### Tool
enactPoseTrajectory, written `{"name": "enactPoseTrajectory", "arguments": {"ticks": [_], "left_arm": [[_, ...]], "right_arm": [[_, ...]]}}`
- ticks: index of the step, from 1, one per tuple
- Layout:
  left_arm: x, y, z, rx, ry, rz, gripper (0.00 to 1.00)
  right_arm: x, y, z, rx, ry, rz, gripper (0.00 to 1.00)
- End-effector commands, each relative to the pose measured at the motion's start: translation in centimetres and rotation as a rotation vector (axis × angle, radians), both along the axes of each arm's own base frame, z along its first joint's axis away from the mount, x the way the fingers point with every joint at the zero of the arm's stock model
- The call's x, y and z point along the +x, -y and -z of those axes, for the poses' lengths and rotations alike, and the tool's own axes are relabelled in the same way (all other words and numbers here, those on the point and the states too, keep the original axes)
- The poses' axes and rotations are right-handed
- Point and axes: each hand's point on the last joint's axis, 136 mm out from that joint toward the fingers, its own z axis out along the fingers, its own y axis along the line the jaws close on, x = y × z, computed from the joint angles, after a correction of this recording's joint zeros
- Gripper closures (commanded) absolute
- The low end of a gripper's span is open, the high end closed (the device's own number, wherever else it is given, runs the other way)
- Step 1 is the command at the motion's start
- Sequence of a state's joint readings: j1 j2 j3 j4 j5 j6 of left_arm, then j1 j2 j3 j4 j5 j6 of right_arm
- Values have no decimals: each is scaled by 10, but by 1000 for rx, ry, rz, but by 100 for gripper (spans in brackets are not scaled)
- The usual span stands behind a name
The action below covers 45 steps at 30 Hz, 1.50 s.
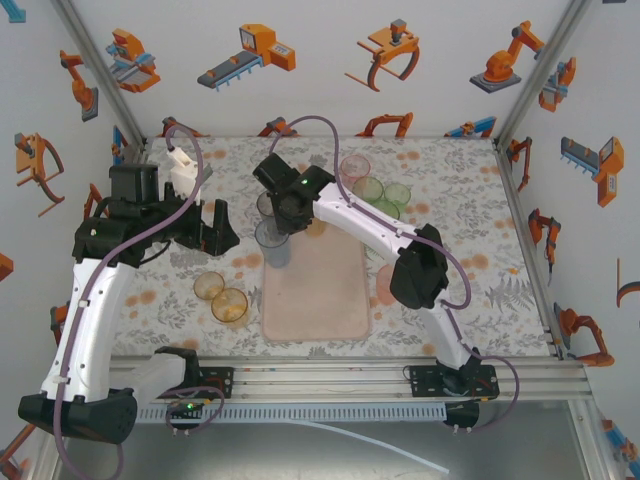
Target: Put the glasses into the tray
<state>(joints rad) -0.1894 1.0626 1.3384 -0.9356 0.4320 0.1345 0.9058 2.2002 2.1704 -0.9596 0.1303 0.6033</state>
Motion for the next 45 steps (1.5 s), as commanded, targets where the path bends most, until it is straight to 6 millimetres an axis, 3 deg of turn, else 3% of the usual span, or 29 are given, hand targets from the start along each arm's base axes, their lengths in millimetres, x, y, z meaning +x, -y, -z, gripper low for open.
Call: {"name": "enactPoseTrajectory", "arguments": {"ticks": [1,19,32,39,45], "left_arm": [[-5,1,-5,-20,11,5,3],[-4,1,-7,-19,9,7,3],[-2,0,-7,-4,11,7,3],[-3,-3,-6,17,17,4,3],[-2,-4,-5,32,19,6,3]], "right_arm": [[-4,-1,-17,33,9,5,73],[-4,9,-33,40,24,11,68],[-9,22,-59,34,50,-8,66],[-13,36,-86,39,101,-5,66],[-18,62,-121,31,173,20,66]]}}
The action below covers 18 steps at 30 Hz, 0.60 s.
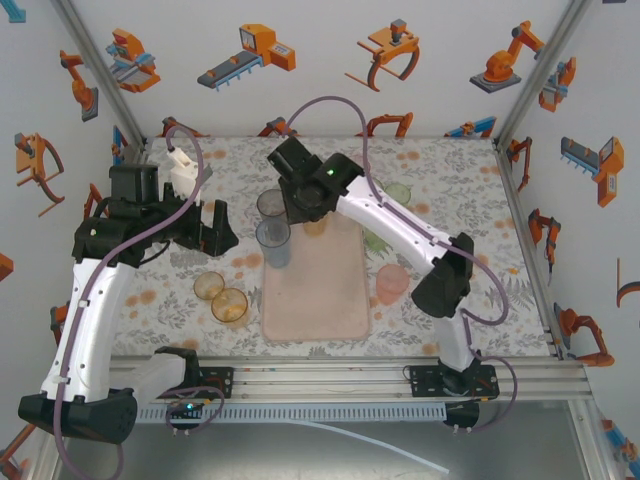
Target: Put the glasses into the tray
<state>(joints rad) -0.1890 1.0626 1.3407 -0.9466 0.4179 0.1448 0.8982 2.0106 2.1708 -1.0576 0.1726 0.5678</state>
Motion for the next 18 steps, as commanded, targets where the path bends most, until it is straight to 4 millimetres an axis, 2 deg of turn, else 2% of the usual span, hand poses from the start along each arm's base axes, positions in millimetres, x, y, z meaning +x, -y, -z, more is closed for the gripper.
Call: {"name": "enactPoseTrajectory", "arguments": {"ticks": [1,5,8,13,18], "left_arm": [[-2,-2,-7,17,20,13,3],[-4,0,-4,20,3,31,3],[-6,2,-2,18,-12,46,3],[-8,3,2,21,-22,58,3],[-7,5,1,12,-30,65,3]], "right_arm": [[-3,32,-44,-19,98,32,66],[-4,73,-67,-83,169,93,63],[-1,110,-73,-92,174,156,61],[6,178,-66,-59,132,295,61],[12,232,-51,-8,94,415,60]]}}
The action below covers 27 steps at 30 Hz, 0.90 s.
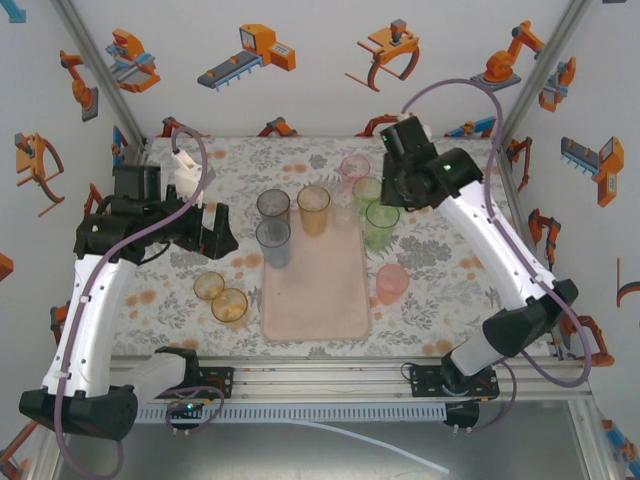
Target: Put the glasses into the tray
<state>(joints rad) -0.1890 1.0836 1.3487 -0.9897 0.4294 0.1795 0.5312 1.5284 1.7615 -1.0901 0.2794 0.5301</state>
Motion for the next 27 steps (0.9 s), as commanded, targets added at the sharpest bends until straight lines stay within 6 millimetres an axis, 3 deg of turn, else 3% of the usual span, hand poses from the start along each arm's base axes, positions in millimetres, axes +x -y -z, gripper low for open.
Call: {"name": "enactPoseTrajectory", "arguments": {"ticks": [1,8,27], "left_arm": [[-4,5,-8,-16,7,36,3],[-6,7,-5,-26,-9,46,3],[-10,8,-3,-22,-9,60,3]], "right_arm": [[2,16,3,64,3,33,60],[12,32,27,116,-53,66,60],[39,24,75,119,-171,48,60]]}}
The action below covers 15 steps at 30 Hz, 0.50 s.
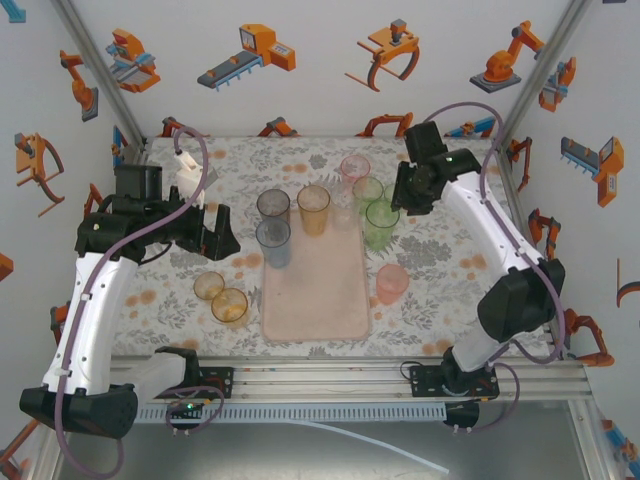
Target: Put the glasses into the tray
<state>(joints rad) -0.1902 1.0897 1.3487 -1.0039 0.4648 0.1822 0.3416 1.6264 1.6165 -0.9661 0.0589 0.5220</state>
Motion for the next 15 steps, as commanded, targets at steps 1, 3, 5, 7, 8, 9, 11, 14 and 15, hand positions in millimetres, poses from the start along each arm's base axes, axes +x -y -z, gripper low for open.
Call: {"name": "enactPoseTrajectory", "arguments": {"ticks": [1,3,5,7,8,9,11,14,15], "left_arm": [[-6,3,-5,-3,16,35,3],[-6,3,-4,-2,12,34,3],[-5,3,-3,-3,9,35,3],[-5,4,-4,-6,9,36,3],[-6,4,-4,-7,8,38,3],[-6,4,-4,-8,7,38,3],[-6,4,-3,-6,4,37,3],[-5,4,-2,-7,4,38,3],[-5,4,-2,-5,3,36,3]], "right_arm": [[7,0,-2,5,10,-11,60],[8,-1,3,0,0,-13,60],[10,-2,9,-3,-13,-14,60],[11,-2,15,-6,-23,-14,60],[12,-3,18,-5,-30,-12,60],[13,-4,20,-5,-33,-17,60],[15,-3,24,-10,-42,-15,61],[16,-5,32,-12,-54,-16,61],[17,-5,34,-15,-59,-15,61]]}}
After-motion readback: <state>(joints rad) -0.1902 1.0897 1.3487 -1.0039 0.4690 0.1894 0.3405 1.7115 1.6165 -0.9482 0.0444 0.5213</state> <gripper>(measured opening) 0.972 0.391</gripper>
